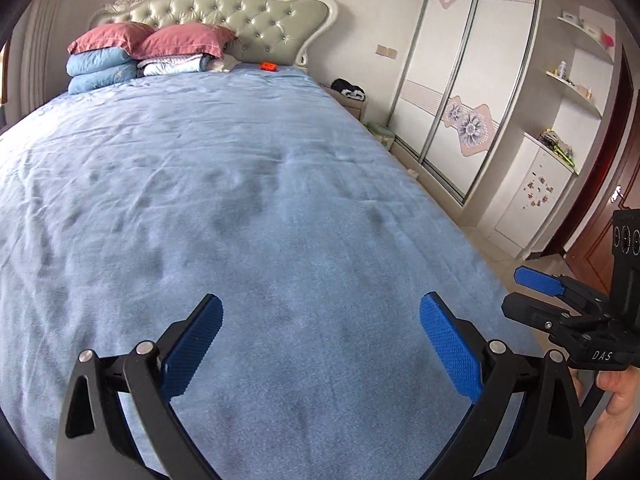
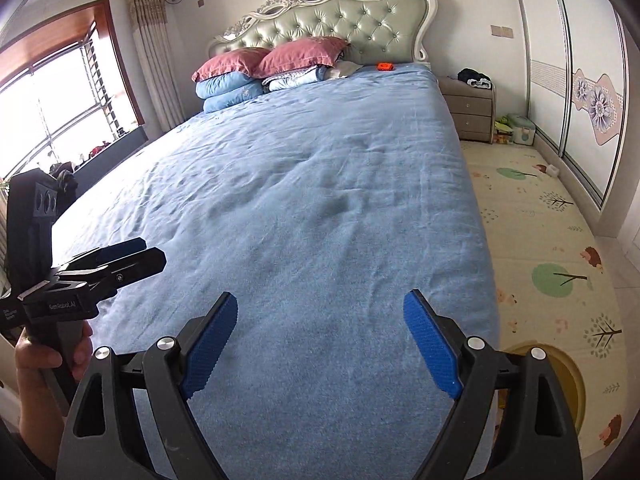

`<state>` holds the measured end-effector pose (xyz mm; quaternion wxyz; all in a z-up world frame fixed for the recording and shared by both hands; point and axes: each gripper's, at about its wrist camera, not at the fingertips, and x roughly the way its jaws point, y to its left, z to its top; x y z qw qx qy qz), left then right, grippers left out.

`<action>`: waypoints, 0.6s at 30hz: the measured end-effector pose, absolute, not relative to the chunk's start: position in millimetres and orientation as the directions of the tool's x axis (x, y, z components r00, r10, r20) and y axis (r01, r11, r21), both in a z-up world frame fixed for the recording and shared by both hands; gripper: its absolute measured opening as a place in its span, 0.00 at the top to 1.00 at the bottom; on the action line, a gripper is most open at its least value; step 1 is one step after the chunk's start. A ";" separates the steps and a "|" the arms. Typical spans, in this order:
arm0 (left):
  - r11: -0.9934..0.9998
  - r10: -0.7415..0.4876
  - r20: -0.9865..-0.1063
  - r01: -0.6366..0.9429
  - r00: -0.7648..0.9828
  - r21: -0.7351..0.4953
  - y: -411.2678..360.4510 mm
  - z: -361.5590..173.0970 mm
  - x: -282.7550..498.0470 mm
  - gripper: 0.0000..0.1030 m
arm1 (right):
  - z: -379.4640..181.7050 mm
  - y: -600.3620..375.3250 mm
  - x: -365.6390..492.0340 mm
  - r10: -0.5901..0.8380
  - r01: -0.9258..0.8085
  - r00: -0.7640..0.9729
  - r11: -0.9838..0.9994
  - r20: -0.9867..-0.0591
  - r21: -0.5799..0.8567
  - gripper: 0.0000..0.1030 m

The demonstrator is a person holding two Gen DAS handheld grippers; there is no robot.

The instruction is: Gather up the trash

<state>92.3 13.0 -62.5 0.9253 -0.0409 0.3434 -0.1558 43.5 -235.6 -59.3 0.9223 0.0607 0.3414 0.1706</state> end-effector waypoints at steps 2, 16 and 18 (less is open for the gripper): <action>0.962 -0.271 -0.603 0.231 0.750 -0.145 16.8 -58.2 90.3 0.04 | -58.3 -230.8 45.6 0.350 -0.265 0.724 0.937 -0.595 0.228 0.20; 0.997 -0.058 -0.481 0.074 0.875 0.014 22.0 -41.2 72.5 0.04 | -45.1 -201.8 39.4 0.225 -0.193 0.869 0.974 -0.440 0.117 0.16; 0.998 -0.032 -0.459 0.053 0.888 0.031 20.8 -38.5 69.9 0.04 | -44.8 -201.7 39.7 0.222 -0.190 0.873 0.975 -0.435 0.116 0.15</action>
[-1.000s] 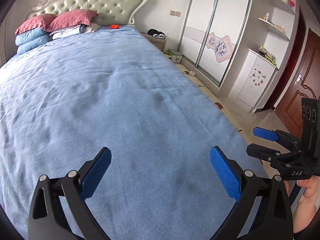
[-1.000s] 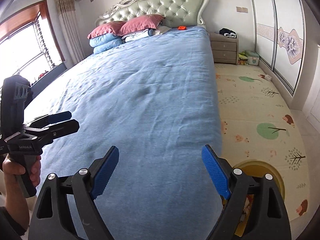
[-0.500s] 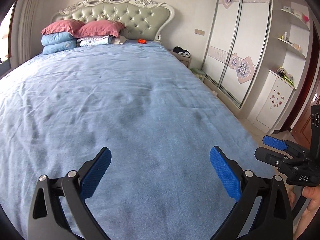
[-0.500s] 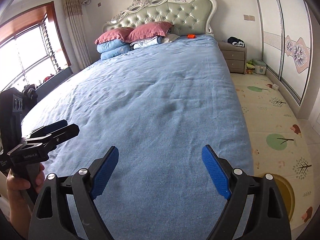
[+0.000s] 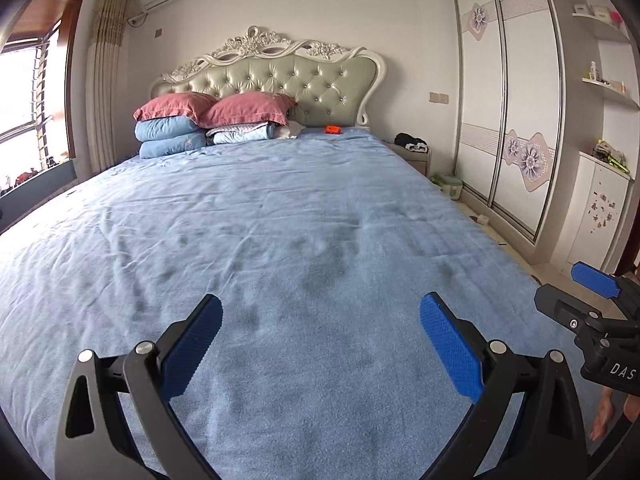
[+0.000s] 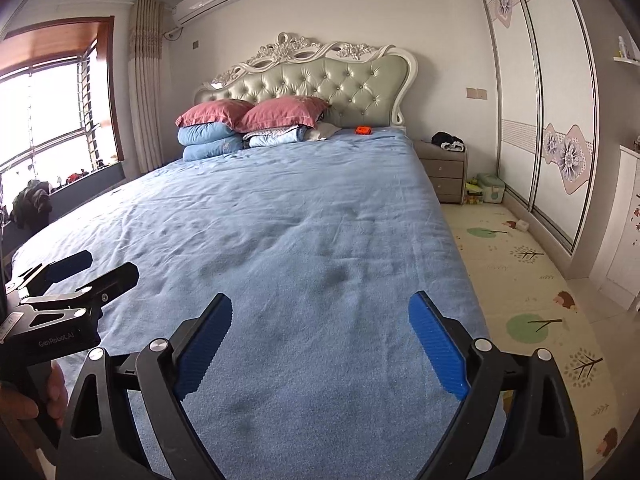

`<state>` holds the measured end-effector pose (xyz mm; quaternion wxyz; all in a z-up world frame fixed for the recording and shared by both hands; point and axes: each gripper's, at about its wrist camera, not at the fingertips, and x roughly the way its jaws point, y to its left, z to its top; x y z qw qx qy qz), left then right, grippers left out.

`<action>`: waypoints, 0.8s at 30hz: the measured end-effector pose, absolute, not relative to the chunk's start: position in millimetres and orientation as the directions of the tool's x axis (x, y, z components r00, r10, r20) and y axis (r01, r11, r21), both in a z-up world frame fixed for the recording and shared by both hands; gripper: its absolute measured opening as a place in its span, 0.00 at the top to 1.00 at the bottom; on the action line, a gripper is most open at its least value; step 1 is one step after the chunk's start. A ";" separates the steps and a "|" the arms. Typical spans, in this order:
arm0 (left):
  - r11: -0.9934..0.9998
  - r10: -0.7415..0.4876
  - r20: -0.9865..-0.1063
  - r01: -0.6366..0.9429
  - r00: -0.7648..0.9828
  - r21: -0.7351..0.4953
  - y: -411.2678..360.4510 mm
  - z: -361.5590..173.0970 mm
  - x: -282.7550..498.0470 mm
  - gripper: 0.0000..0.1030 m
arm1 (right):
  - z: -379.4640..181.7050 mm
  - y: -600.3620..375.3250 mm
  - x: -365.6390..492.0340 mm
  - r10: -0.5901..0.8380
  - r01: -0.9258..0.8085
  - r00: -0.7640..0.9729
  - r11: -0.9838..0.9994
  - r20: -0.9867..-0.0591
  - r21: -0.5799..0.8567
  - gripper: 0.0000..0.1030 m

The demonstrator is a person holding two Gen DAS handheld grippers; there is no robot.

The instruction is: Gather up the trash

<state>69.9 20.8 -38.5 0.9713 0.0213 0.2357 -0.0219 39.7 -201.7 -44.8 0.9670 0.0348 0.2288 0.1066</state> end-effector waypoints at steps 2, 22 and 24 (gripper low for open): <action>0.998 -0.025 -0.453 0.047 0.891 0.037 19.9 -37.2 69.4 0.04 | -45.0 -202.1 39.7 0.228 -0.193 0.871 0.973 -0.435 0.122 0.15; 0.999 -0.039 -0.460 0.037 0.887 -0.013 24.9 -30.6 68.5 0.04 | -48.7 -199.0 41.6 0.267 -0.219 0.845 0.963 -0.463 0.157 0.13; 0.999 -0.037 -0.452 0.036 0.891 -0.012 25.5 -27.6 67.6 0.04 | -48.6 -199.7 41.8 0.268 -0.219 0.845 0.963 -0.463 0.157 0.13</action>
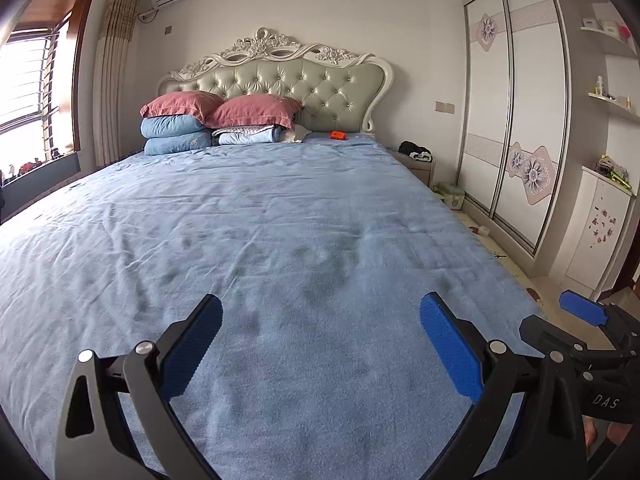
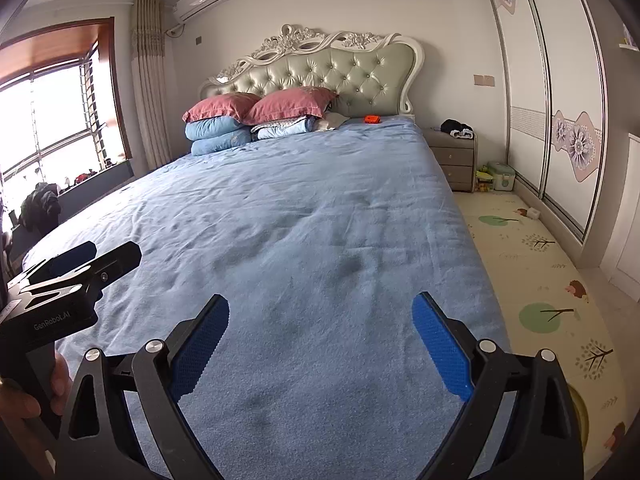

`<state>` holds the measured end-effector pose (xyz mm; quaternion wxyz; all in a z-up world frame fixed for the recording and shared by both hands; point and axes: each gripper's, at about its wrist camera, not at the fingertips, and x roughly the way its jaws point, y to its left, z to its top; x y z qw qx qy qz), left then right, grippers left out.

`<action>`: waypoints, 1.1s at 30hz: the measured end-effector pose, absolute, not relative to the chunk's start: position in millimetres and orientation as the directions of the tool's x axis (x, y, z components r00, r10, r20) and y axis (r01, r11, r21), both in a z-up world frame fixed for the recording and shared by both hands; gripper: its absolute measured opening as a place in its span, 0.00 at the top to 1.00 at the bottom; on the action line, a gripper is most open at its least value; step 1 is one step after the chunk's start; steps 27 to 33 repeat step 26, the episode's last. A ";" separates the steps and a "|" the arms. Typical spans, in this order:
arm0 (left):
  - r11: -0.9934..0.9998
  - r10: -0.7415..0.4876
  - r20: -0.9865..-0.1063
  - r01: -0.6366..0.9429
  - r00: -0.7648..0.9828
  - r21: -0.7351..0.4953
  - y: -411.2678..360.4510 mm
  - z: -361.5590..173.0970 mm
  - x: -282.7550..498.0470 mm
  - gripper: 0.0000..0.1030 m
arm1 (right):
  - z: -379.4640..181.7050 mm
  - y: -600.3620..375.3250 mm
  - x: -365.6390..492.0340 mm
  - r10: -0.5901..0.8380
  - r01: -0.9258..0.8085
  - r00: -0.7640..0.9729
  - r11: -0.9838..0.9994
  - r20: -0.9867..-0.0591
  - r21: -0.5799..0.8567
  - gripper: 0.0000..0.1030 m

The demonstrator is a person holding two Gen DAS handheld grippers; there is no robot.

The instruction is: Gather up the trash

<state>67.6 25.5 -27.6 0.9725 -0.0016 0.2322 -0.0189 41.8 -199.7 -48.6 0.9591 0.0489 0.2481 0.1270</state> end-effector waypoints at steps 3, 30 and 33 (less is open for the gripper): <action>0.999 -0.034 -0.446 0.032 0.894 -0.011 26.2 -23.5 67.4 0.04 | -48.9 -198.8 41.7 0.271 -0.222 0.843 0.962 -0.465 0.158 0.13; 1.000 0.007 -0.479 -0.001 0.878 0.014 30.7 -19.5 70.0 0.04 | -53.1 -188.4 42.4 0.298 -0.247 0.824 0.955 -0.483 0.168 0.13; 1.000 0.007 -0.479 -0.001 0.878 0.014 30.7 -19.5 70.0 0.04 | -53.1 -188.4 42.4 0.298 -0.247 0.824 0.955 -0.483 0.168 0.13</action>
